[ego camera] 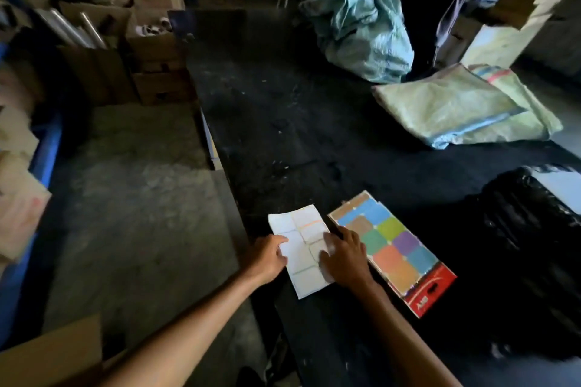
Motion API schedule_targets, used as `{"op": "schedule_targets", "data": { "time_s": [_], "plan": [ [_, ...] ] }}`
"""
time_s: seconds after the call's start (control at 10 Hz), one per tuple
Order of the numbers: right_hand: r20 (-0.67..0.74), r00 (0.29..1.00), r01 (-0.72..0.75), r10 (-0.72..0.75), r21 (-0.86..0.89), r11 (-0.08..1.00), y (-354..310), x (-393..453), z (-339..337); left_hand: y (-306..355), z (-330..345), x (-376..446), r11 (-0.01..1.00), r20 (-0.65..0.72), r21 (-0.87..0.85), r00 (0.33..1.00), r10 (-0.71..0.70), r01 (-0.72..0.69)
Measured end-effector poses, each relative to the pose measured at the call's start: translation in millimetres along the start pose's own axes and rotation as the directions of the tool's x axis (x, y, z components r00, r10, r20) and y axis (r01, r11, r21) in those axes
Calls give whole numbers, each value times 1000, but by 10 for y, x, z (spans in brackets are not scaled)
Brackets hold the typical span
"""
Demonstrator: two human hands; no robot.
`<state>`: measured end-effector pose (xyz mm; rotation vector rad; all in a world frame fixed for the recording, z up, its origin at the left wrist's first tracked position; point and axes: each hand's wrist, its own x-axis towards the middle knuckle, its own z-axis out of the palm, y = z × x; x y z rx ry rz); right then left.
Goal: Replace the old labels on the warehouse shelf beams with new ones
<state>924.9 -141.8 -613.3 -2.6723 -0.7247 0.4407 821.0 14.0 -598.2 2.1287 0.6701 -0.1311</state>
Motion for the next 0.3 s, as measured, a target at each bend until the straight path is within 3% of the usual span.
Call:
{"op": "schedule_targets", "data": {
  "time_s": [0.1, 0.2, 0.3],
  "plan": [
    [45, 999, 11, -8, -64, 998, 109, -105, 109, -68, 92, 43, 986, 18, 161, 999, 41, -43],
    [32, 999, 42, -40, -62, 997, 78, -150, 66, -59, 63, 54, 976, 13, 206, 998, 69, -70],
    [-72, 993, 88, -91, -54, 995, 19, -99, 4, -122, -32, 85, 966, -16, 242, 995, 103, -96]
  ]
}}
